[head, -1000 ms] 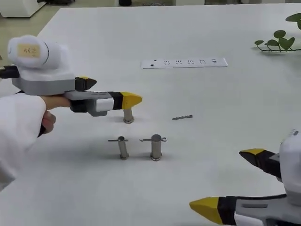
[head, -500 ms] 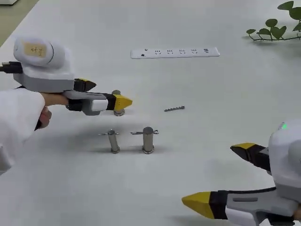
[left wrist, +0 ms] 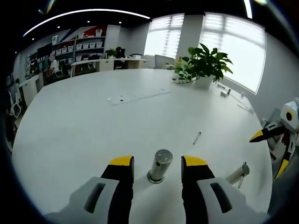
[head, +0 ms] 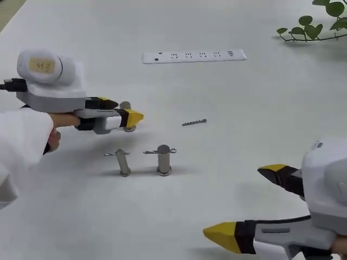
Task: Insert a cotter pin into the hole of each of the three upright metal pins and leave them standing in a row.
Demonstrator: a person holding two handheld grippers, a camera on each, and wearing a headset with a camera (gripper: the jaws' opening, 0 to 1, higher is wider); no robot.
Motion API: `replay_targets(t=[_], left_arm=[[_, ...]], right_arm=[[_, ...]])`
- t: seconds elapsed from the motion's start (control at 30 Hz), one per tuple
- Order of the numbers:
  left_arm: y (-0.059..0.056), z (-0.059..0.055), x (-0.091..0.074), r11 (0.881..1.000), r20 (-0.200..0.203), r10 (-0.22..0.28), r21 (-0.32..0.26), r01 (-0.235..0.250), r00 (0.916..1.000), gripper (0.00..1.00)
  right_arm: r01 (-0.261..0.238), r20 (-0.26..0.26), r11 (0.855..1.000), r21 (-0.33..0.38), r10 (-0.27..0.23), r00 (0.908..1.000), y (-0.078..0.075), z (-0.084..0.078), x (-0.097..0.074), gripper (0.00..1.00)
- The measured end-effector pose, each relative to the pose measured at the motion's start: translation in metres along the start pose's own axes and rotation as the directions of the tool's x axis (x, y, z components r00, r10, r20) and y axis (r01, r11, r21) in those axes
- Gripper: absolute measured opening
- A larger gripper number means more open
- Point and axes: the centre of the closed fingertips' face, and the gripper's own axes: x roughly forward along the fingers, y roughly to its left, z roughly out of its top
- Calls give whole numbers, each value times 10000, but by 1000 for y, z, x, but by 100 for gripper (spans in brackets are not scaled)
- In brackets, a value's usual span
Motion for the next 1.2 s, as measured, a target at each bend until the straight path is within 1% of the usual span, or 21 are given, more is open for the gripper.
replay_targets(t=[0.07,0.17,0.2,0.23,0.27,0.33,0.4,0.43,0.47,0.5,0.53,0.6,0.67,0.83,0.87,0.9,0.93,1.0,1.07,1.13,1.2], left_arm=[[-1,-1,2,10000,-1,-39,-14,39,10000,32],[-3,-2,3,9999,-20,-102,41,102,9999,20],[-3,-2,4,10000,-31,-87,31,87,10000,19],[-1,-3,4,9999,-58,49,145,-48,10000,19],[-1,-3,5,9998,-82,62,213,-60,9999,18],[-6,-3,6,9994,-53,-153,307,155,9999,13],[-7,-4,6,9992,-29,-102,377,103,9999,12],[-7,-4,6,9995,17,-131,273,130,9999,13],[-7,-4,6,9997,39,-165,186,164,9999,13],[-7,-4,6,9995,2,-310,111,310,9995,13],[-8,-4,6,9993,-31,-343,167,343,9994,13],[-7,-3,6,9990,-93,-304,332,307,9995,12],[-6,-2,5,9984,-76,-139,542,143,9999,11],[-5,-2,4,9980,-67,-49,623,53,10000,10],[-6,-2,4,9981,-81,-54,615,59,10000,10],[-5,-2,3,9993,-178,48,375,-41,9998,10],[-4,-1,3,9993,-180,104,369,-98,9998,10],[-3,-1,2,9982,-171,209,558,-199,9996,10],[-3,0,0,9987,-159,228,460,-220,9996,10],[-4,3,-5,9980,-40,247,581,-244,9997,10],[-6,5,-8,9994,-119,128,331,-124,9998,10]], right_arm=[[8,-54,10000,-1,-8,10000,-1,-1,1,89],[24,-90,10000,-7,-24,10000,-2,-1,2,88],[23,-75,10000,-4,-23,10000,-2,-1,2,88],[15,-56,10000,17,-15,10000,-2,-1,2,88],[23,-43,10000,25,-23,10000,-2,0,2,88],[33,-43,10000,13,-33,10000,-3,0,2,88],[52,-19,10000,25,-52,10000,-3,0,3,87],[37,-17,10000,55,-37,10000,-3,0,3,87],[33,-15,10000,58,-33,10000,-3,0,3,87],[18,-3,10000,38,-18,10000,-3,0,4,87],[13,-5,10000,37,-13,10000,-3,0,4,87],[-16,-10,10000,30,16,10000,-2,0,5,87],[-53,-34,10000,3,53,10000,-1,0,6,87],[-100,-105,9997,-223,98,9999,-1,2,7,86],[-90,-95,9997,-245,87,9999,-1,3,7,86],[-80,-97,9997,-241,78,9999,-2,3,7,86],[-84,-109,9997,-237,81,9999,-3,3,8,86],[-88,-149,9996,-270,84,9999,-3,4,8,86],[-96,-169,9994,-335,91,9998,-3,5,7,86],[-95,-96,9994,-335,92,9999,-3,7,7,86],[-93,-44,9994,-322,92,9999,-3,9,6,86]])
